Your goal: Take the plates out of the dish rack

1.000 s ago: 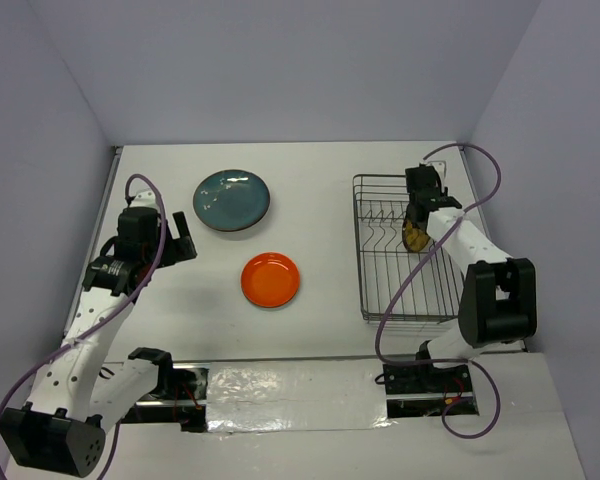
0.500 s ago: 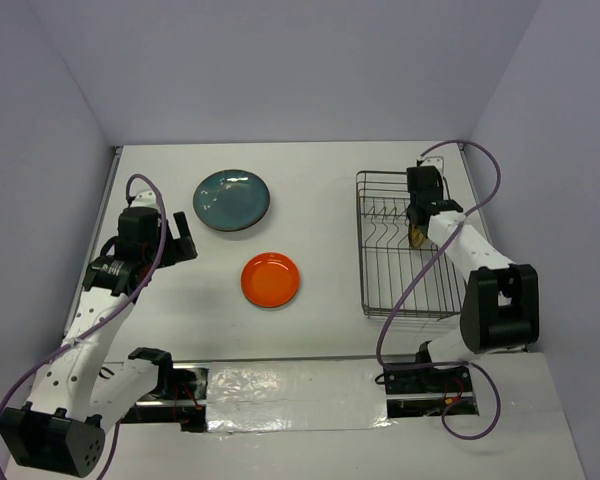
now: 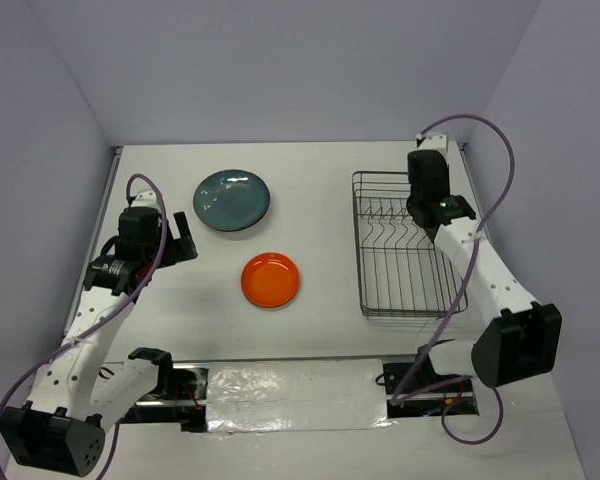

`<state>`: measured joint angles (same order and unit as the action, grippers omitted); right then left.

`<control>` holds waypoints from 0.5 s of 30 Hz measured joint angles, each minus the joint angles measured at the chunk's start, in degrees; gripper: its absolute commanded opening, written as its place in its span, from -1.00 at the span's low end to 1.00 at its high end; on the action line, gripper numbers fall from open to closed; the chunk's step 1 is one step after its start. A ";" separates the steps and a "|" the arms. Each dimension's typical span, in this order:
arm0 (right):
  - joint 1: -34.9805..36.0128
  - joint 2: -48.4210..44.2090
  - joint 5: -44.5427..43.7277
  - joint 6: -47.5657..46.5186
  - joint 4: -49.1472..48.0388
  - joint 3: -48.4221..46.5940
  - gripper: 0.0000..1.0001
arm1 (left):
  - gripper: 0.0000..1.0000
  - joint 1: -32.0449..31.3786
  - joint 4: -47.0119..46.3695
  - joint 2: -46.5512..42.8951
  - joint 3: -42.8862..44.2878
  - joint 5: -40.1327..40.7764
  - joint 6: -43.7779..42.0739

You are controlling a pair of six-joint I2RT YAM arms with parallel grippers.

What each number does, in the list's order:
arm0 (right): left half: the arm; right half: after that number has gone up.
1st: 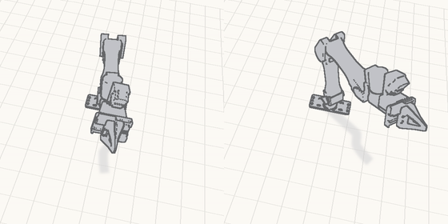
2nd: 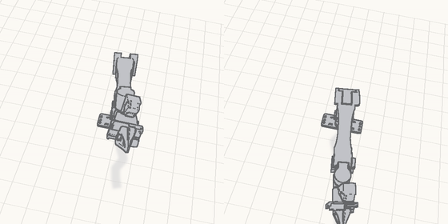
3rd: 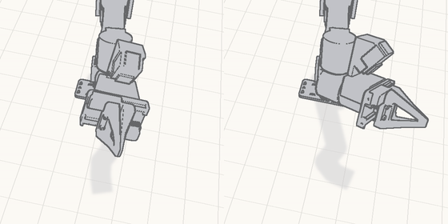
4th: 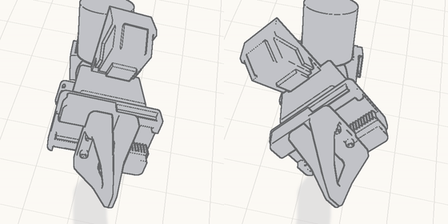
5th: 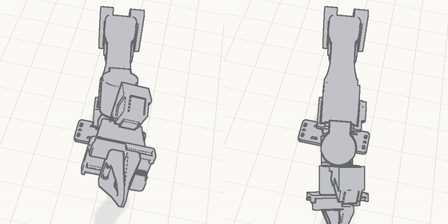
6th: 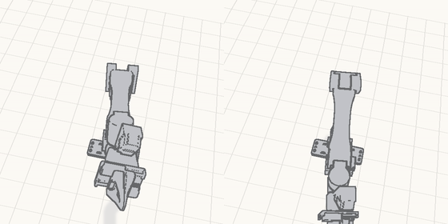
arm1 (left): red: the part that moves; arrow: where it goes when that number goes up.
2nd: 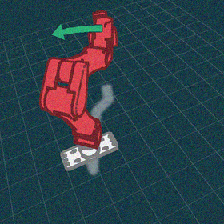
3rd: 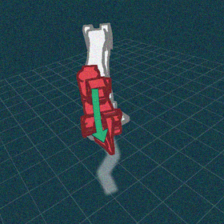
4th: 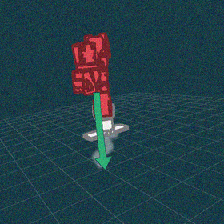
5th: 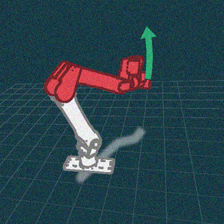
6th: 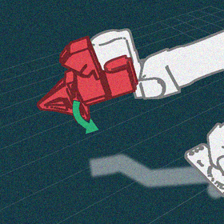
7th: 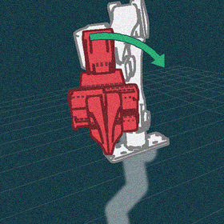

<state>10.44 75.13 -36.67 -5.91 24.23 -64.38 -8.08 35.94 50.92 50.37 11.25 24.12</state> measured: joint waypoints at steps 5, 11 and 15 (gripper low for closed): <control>16.09 -4.85 -9.29 -1.18 0.42 -9.88 -0.99 | 0.99 0.00 0.02 0.00 0.00 0.13 0.02; 22.77 -13.49 17.68 9.94 -4.46 -6.10 -1.00 | 0.99 0.00 0.17 -0.55 0.00 2.12 0.15; 23.12 -12.13 37.90 20.04 -12.68 3.34 -0.98 | 0.99 0.00 0.59 -2.47 0.00 3.98 0.28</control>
<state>33.56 63.00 1.23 14.13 11.55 -61.04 -8.08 36.53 48.45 50.37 15.22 24.40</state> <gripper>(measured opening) 0.133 0.995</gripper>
